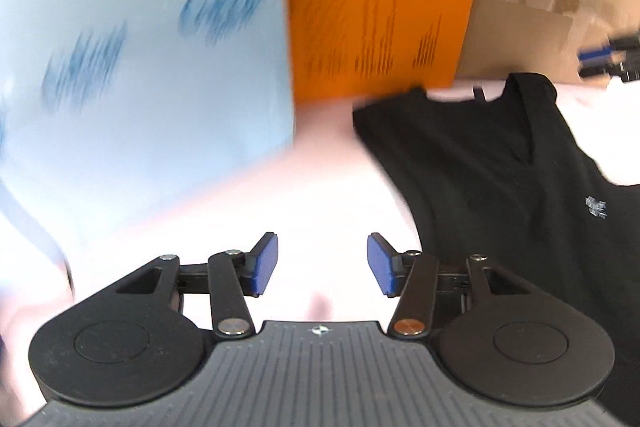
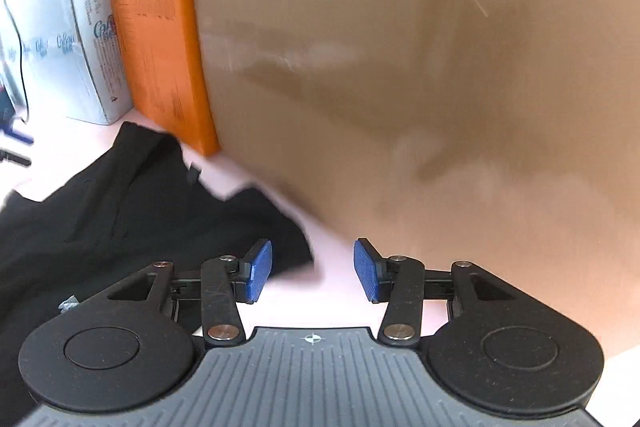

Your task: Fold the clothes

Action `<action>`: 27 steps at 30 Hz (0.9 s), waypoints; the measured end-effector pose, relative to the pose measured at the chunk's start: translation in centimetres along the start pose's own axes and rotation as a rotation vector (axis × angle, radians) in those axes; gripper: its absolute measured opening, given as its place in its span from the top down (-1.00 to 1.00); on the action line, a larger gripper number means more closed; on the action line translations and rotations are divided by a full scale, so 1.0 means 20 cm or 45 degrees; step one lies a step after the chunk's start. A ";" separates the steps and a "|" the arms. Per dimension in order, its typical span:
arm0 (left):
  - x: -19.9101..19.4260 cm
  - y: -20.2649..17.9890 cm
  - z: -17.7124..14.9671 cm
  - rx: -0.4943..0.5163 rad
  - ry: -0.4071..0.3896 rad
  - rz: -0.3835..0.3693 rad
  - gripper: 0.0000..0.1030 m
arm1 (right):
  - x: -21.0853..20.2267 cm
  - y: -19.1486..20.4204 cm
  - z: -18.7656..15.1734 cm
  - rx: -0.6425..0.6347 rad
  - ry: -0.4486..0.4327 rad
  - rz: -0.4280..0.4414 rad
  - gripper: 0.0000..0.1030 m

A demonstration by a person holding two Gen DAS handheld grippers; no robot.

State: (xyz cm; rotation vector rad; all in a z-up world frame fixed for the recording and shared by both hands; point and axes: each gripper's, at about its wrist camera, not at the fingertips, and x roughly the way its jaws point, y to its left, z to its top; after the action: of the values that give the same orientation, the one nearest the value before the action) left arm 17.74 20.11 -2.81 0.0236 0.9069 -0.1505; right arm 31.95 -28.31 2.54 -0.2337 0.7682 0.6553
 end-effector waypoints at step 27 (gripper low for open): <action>-0.21 -0.01 -0.33 -0.305 -0.024 0.332 0.07 | 0.08 -0.07 -0.20 0.577 -0.166 0.033 0.07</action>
State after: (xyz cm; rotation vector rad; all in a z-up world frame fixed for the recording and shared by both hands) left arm 9.89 20.90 -3.58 -0.0815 0.8902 0.2004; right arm 31.30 -30.33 -1.50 0.2314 0.7743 0.4990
